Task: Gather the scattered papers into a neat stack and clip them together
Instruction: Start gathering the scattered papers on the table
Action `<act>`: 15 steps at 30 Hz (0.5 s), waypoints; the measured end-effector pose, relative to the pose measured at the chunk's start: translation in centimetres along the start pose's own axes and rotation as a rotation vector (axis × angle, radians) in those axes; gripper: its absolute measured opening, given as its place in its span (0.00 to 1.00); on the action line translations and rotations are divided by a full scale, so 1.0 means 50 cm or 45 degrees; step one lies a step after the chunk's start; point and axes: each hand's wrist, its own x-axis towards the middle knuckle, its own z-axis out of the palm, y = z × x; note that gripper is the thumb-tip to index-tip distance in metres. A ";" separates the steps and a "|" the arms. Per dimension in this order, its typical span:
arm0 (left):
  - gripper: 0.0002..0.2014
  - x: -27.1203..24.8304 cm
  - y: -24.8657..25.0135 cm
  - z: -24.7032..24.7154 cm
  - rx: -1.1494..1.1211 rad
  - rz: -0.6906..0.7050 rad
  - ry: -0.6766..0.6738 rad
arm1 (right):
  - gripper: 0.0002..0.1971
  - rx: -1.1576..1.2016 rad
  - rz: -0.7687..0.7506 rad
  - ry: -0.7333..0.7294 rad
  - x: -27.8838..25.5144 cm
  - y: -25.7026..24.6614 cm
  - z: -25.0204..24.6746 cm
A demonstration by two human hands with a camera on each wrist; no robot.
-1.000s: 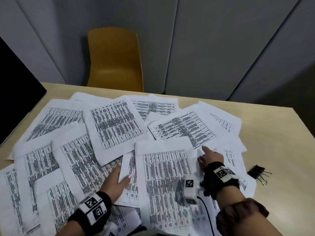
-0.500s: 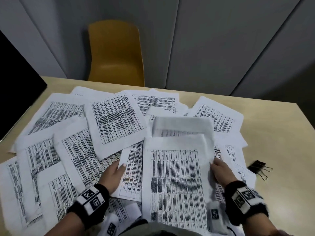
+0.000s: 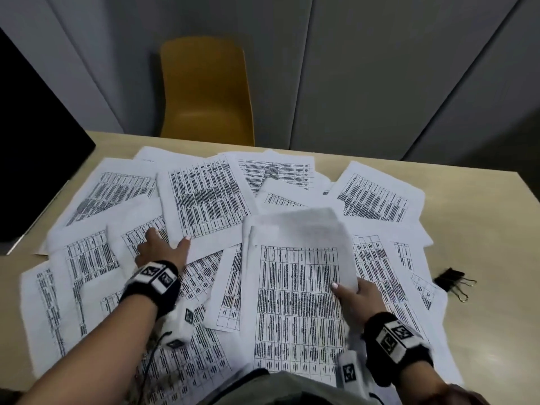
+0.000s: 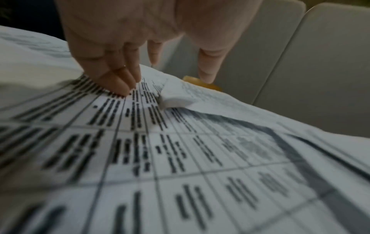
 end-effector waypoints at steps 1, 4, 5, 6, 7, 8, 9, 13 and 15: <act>0.42 0.006 0.004 0.003 0.031 -0.012 -0.024 | 0.10 0.014 0.020 -0.009 0.001 0.001 0.001; 0.44 0.005 0.015 0.022 0.012 0.135 -0.079 | 0.09 0.088 0.078 -0.016 0.001 0.002 0.002; 0.44 0.002 0.020 0.026 -0.011 0.171 -0.111 | 0.09 0.101 0.091 -0.011 0.001 0.003 0.003; 0.44 0.003 0.023 0.030 -0.054 0.177 -0.136 | 0.09 0.105 0.098 -0.002 -0.002 0.001 0.005; 0.45 0.001 0.027 0.028 -0.107 0.159 -0.150 | 0.08 0.106 0.097 0.009 -0.002 0.001 0.005; 0.47 0.002 0.027 0.030 -0.161 0.143 -0.156 | 0.08 0.105 0.099 0.020 -0.004 -0.001 0.005; 0.48 -0.002 0.025 0.030 -0.193 0.140 -0.159 | 0.08 0.121 0.103 0.026 -0.005 -0.001 0.005; 0.48 -0.036 -0.015 0.026 -0.253 0.217 -0.367 | 0.05 0.164 0.073 0.194 -0.009 -0.008 0.012; 0.44 -0.054 -0.036 0.028 -0.161 0.275 -0.524 | 0.06 0.107 0.019 0.330 -0.006 -0.011 0.022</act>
